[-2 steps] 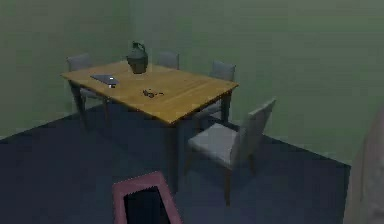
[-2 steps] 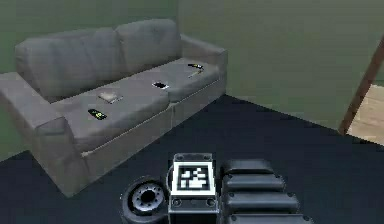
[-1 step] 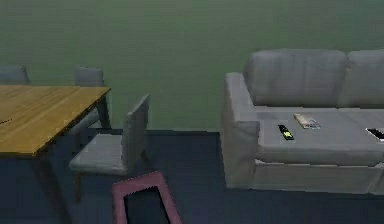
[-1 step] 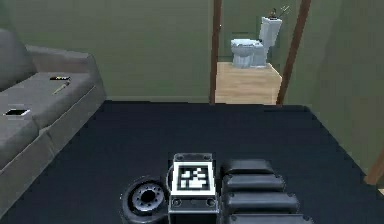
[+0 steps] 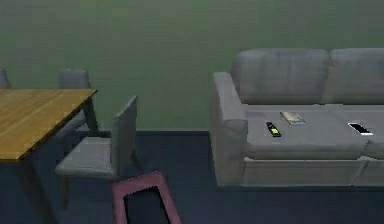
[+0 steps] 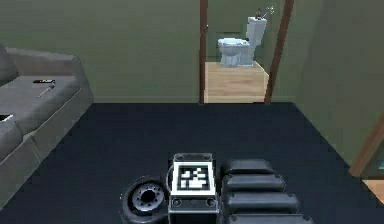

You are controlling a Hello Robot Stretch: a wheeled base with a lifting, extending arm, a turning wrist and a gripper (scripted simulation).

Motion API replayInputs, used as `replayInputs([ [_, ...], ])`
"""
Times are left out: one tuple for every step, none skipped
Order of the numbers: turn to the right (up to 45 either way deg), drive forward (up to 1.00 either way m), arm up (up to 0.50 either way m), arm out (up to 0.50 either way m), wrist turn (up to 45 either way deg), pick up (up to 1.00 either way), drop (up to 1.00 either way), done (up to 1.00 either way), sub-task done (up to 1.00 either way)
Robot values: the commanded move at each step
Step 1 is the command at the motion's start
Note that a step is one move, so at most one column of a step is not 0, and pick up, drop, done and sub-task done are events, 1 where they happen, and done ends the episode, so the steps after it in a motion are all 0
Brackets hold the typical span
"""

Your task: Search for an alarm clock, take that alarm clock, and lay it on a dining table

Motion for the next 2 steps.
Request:
replayInputs([
  [0.0,0.15,0.00,0.00,0.0,0.00,0.00,0.00,0.00],
  [-45.0,0.00,0.00,0.00,0.0,0.00,0.00,0.00,0.00],
])
